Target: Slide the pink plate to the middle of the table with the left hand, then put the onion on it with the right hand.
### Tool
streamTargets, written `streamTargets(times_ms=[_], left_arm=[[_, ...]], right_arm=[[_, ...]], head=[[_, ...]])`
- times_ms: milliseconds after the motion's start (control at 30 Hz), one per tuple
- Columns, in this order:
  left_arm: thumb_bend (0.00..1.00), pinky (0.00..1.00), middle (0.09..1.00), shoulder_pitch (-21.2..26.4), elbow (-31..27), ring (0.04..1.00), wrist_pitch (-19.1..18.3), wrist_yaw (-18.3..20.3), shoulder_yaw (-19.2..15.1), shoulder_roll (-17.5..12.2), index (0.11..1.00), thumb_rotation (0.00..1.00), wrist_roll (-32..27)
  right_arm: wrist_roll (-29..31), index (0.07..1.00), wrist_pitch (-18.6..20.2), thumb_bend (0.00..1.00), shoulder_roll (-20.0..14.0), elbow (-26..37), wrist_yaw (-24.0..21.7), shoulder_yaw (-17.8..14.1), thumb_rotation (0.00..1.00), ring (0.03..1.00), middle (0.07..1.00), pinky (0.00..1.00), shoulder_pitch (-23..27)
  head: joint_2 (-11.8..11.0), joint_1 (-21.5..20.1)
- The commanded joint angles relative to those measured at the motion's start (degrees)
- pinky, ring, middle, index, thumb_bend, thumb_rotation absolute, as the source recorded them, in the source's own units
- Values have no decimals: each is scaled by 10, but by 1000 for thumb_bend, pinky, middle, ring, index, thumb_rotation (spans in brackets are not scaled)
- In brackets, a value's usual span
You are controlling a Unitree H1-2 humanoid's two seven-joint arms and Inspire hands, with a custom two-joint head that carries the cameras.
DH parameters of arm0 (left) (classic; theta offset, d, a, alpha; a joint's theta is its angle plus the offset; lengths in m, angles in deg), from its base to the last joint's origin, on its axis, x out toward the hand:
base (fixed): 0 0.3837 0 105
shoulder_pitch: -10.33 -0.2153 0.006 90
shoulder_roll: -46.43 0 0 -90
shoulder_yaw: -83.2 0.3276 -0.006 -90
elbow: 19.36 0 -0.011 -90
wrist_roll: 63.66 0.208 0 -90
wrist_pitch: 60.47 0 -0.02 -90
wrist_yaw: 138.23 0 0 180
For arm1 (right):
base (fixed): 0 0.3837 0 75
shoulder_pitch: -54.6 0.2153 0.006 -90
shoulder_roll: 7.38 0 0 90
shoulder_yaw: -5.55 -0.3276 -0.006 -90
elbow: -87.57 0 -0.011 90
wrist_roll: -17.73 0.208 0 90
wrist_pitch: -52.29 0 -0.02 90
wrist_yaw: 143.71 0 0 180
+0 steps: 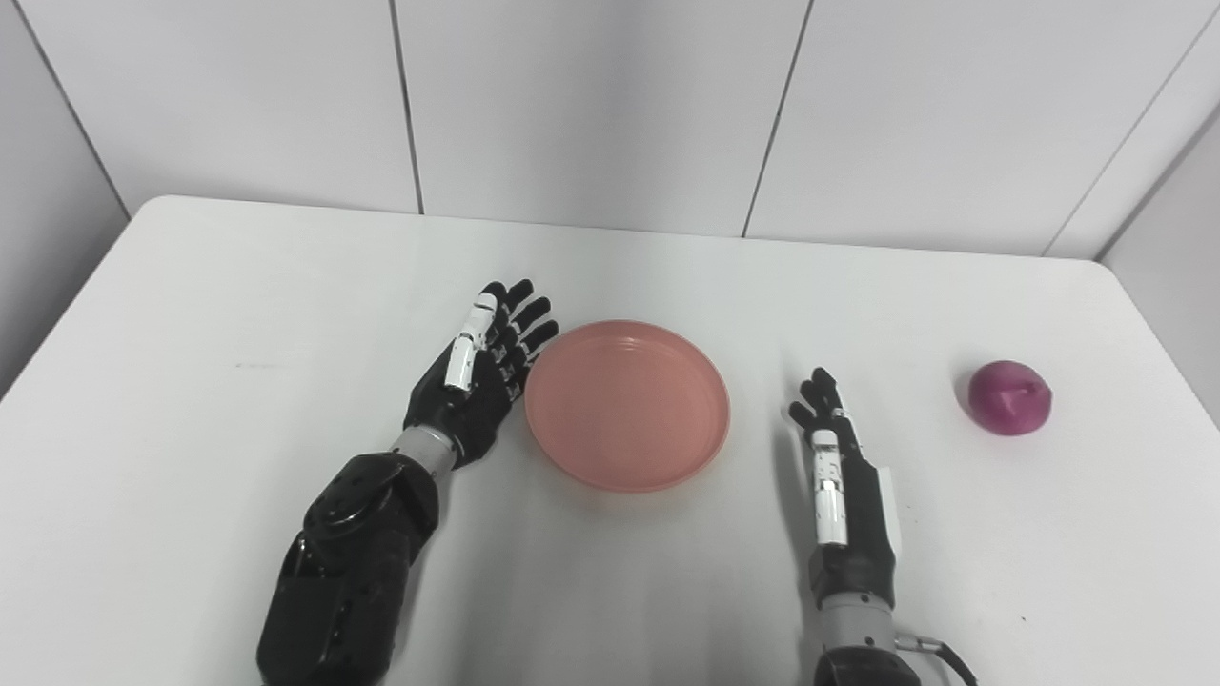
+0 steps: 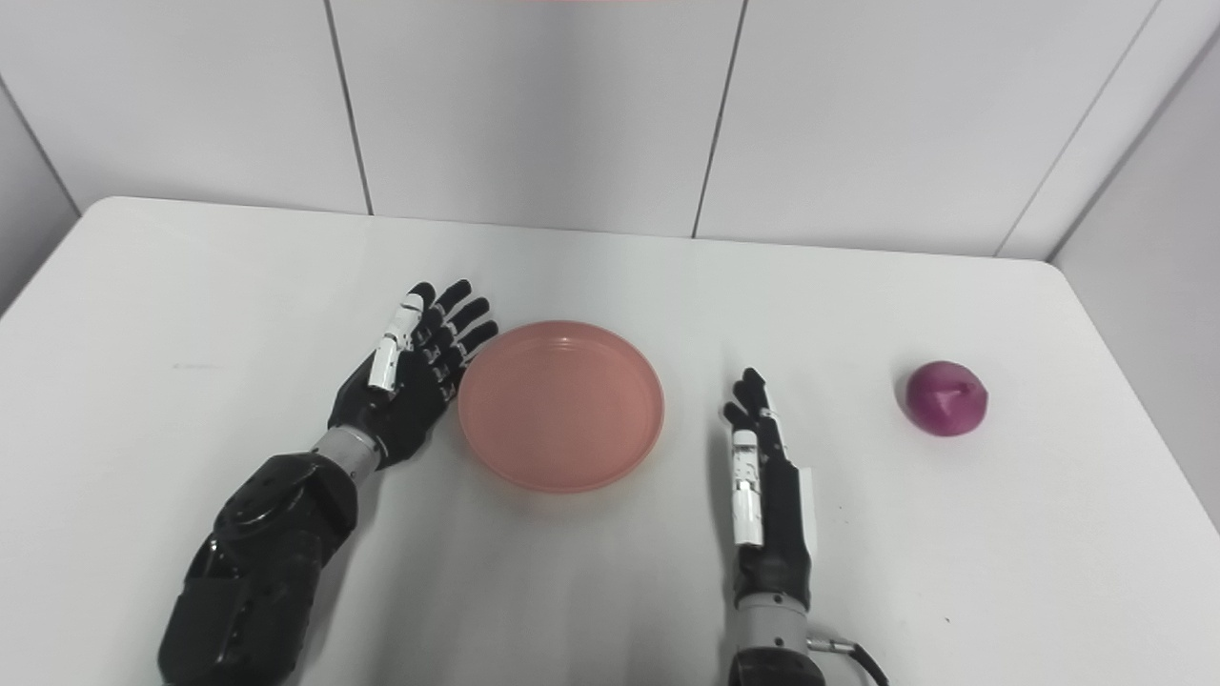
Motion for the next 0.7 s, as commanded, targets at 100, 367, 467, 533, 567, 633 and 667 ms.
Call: streamTargets(times_ms=[100, 367, 467, 533, 567, 633, 667], left_arm=[[438, 941, 966, 1, -17, 950, -9, 11, 8, 2, 959, 1000, -9], [436, 941, 965, -3, -24, 951, -9, 16, 11, 3, 959, 1000, -7], [437, 941, 967, -6, -29, 954, -7, 20, 14, 1, 962, 1000, -2], [437, 940, 967, -8, -33, 954, -6, 19, 14, 3, 960, 1000, 1], [438, 941, 968, -8, -34, 954, -5, 18, 14, 4, 959, 1000, 3], [439, 938, 965, -10, -35, 953, -2, 17, 13, 5, 955, 1000, 6], [442, 939, 966, -11, -36, 954, 0, 16, 13, 6, 958, 1000, 7]], right_arm=[[-7, 940, 6, 229, 8, 17, 7, 3, 1000, 909, 928, 969, 14], [-7, 943, 5, 227, 6, 16, 7, 4, 1000, 911, 928, 968, 14], [-9, 938, 8, 241, 6, 17, 7, 4, 1000, 909, 926, 965, 14], [-8, 939, 7, 244, 6, 18, 6, 5, 1000, 909, 925, 962, 14], [-7, 939, 7, 248, 6, 17, 7, 4, 1000, 908, 925, 963, 13], [-8, 938, 5, 249, 7, 17, 9, 4, 1000, 905, 922, 961, 13], [-9, 936, 4, 244, 7, 17, 9, 4, 1000, 907, 924, 962, 13]], head=[[1, -1], [3, -6], [3, -12], [2, -14], [2, -15], [1, -17], [1, -17]])
